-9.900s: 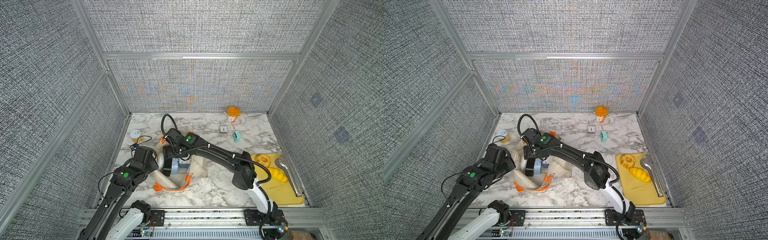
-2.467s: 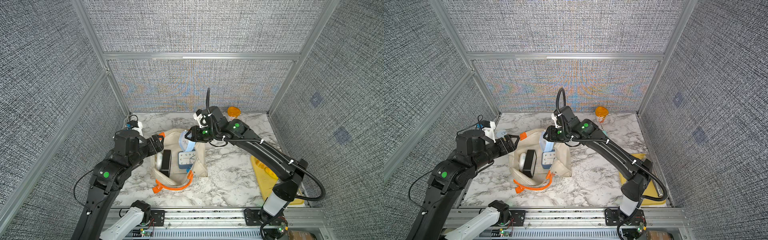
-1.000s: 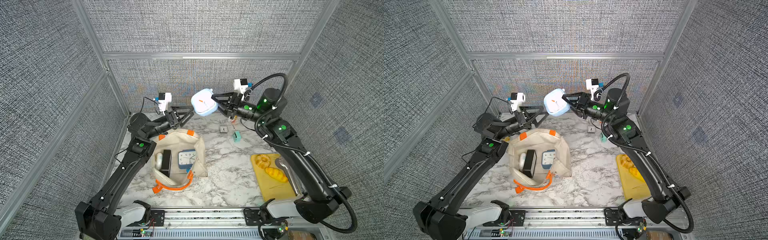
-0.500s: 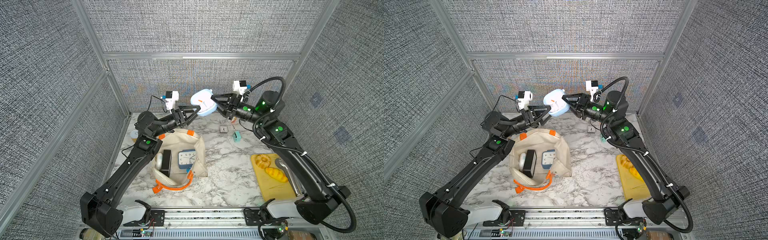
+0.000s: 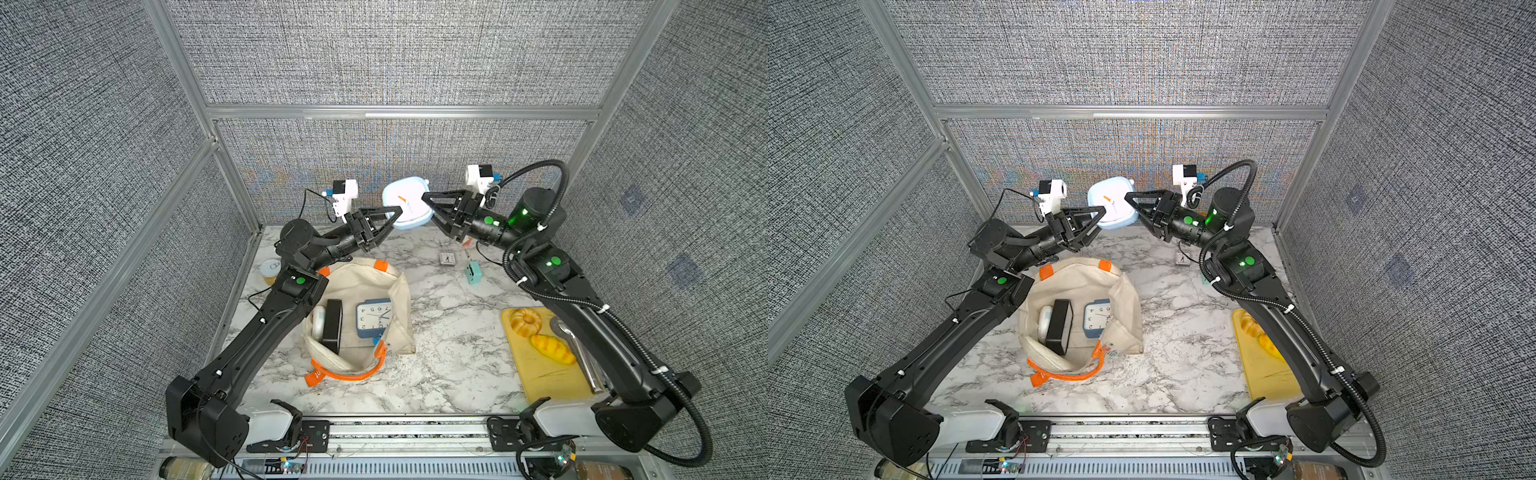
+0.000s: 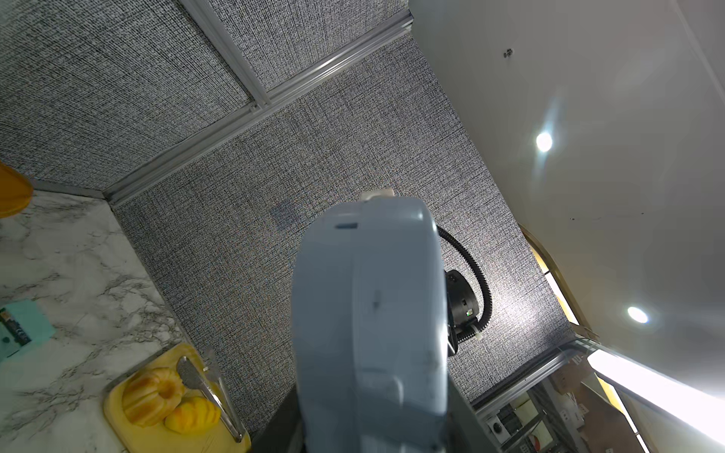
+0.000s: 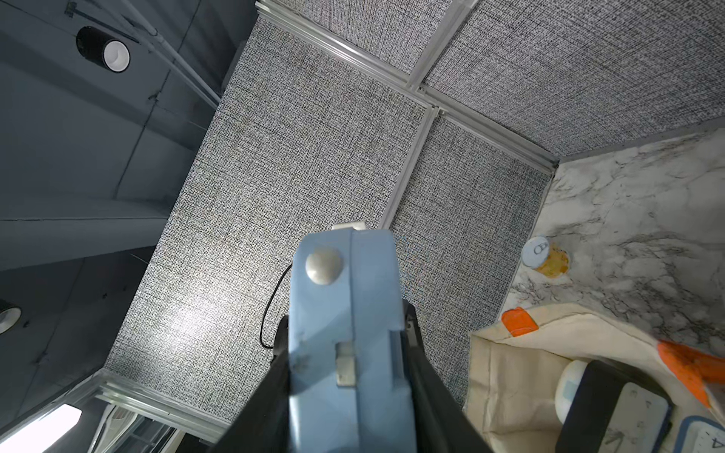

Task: Take the alarm clock out of the canvas bag
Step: Pick up the alarm from the canvas bag, then place the alarm at the center of the board.

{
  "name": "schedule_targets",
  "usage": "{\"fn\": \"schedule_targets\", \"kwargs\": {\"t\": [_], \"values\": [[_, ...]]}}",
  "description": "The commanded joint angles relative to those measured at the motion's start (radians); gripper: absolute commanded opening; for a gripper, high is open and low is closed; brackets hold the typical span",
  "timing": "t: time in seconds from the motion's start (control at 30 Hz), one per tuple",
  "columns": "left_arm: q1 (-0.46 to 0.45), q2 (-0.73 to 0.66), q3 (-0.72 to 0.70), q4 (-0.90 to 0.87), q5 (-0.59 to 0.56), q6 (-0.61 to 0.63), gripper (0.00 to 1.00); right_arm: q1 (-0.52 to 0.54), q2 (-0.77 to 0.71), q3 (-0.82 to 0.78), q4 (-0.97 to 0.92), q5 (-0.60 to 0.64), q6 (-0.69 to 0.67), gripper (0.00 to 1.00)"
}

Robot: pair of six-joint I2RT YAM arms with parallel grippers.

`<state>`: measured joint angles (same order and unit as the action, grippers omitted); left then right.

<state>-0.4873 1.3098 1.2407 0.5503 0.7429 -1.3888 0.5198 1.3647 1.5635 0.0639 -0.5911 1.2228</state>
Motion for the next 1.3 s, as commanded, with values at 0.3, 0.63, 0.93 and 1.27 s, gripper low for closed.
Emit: {"fn": "schedule_targets", "kwargs": {"t": [0.3, 0.63, 0.93, 1.27], "values": [[0.010, 0.072, 0.247, -0.441, 0.044, 0.430, 0.35, -0.072, -0.041, 0.083, -0.310, 0.040, -0.156, 0.78], [0.054, 0.306, 0.760, -1.068, -0.249, 1.153, 0.23, -0.138, -0.112, 0.225, -0.916, 0.287, -0.525, 0.82], [0.052, 0.545, 1.120, -1.237, -0.324, 1.505, 0.19, -0.144, -0.188, 0.087, -1.048, 0.409, -0.618, 0.81], [-0.097, 0.672, 1.165, -1.334, -0.399, 1.746, 0.19, -0.269, -0.285, 0.003, -1.106, 0.587, -0.582, 0.81]]}}
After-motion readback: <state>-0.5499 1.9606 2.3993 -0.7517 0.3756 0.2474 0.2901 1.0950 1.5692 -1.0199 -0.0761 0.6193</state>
